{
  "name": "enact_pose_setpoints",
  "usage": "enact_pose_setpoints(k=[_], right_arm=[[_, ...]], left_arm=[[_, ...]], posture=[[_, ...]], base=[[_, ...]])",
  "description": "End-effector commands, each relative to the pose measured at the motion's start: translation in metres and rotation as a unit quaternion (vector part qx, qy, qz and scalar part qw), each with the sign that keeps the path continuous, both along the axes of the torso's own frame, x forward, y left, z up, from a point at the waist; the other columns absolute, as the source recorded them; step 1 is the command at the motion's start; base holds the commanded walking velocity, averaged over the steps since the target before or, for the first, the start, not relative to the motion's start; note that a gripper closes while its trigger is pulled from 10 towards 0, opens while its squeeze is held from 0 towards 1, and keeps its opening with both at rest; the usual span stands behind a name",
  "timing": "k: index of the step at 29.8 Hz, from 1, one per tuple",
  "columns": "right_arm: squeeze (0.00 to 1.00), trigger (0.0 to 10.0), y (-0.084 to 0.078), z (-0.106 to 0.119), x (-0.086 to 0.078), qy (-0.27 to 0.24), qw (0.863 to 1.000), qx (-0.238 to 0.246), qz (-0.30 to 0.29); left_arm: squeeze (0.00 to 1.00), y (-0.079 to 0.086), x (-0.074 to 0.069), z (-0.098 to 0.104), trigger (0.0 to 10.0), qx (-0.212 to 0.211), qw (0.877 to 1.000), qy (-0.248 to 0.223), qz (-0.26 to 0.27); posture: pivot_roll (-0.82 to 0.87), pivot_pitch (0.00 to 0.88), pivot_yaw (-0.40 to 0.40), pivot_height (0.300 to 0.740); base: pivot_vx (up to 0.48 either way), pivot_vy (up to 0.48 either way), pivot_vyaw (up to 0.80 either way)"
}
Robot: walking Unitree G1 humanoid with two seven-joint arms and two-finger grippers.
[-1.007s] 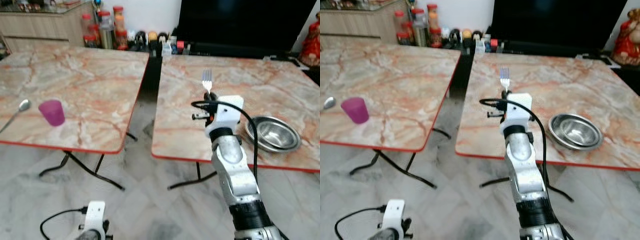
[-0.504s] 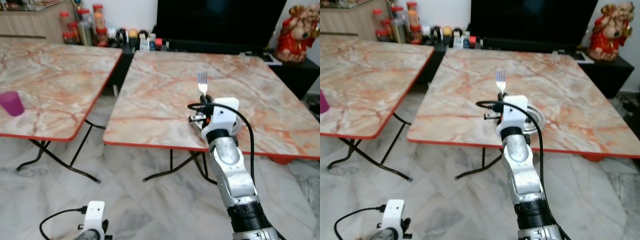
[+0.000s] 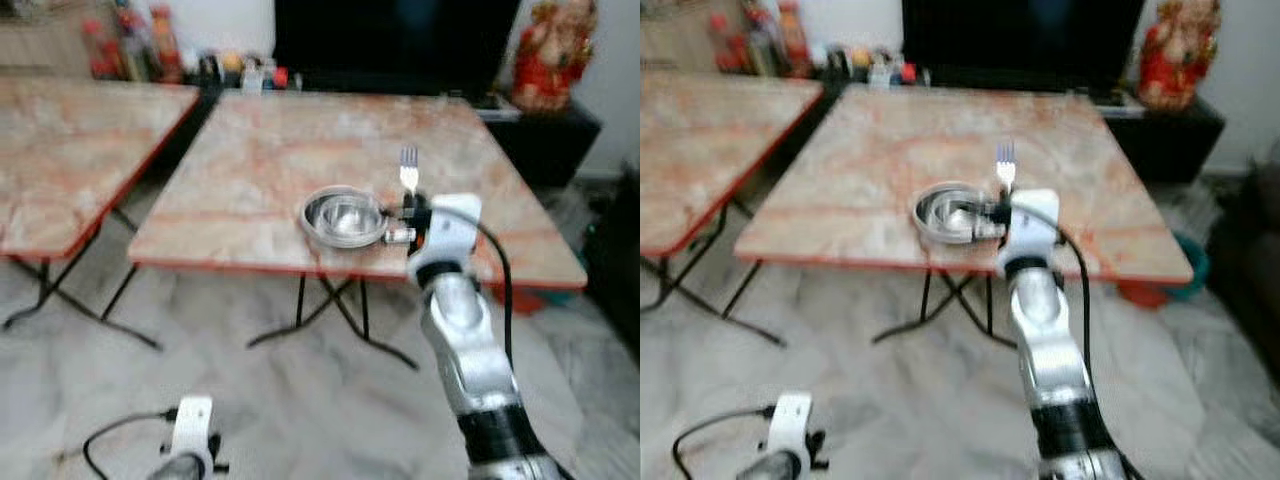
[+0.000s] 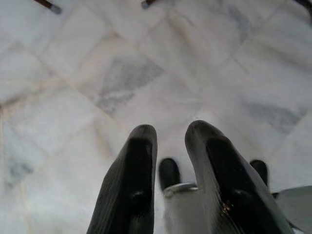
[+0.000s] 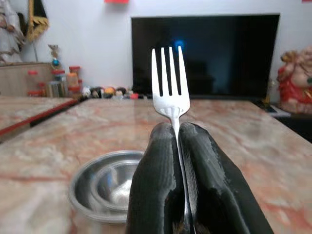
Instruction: Setting the table
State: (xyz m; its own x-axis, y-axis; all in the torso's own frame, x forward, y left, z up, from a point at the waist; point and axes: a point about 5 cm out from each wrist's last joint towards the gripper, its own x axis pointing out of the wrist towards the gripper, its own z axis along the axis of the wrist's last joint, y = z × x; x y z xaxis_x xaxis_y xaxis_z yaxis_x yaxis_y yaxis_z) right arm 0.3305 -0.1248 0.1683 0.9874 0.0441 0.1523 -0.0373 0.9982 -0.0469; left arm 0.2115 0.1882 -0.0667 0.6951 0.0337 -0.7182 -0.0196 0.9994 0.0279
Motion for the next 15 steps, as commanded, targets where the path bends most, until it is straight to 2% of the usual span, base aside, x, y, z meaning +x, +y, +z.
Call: enact_pose_setpoints(k=[1,5,15], right_arm=[[0.00,10.0,0.0024,0.0061,0.0013,-0.008,1.000,0.002,0.005],[0.00,10.0,0.0023,0.0061,0.0013,-0.007,1.000,0.002,0.005],[0.00,10.0,0.0029,0.0058,0.0016,-0.007,1.000,0.017,0.005]], left_arm=[[0.00,0.0038,0.0022,0.0019,10.0,0.001,1.000,-0.006,0.008],[0.00,0.0034,0.0030,0.0024,10.0,0.000,1.000,-0.009,0.008],[0.00,0.0045,0.0024,0.0023,10.0,0.003,1.000,-0.008,0.010]], posture=[[0.00,0.000,-0.026,0.740],[0.00,0.000,-0.027,0.740],[0.00,0.000,-0.031,0.740]], base=[[0.000,0.000,0.00],[0.000,0.000,0.00],[0.256,0.000,0.00]])
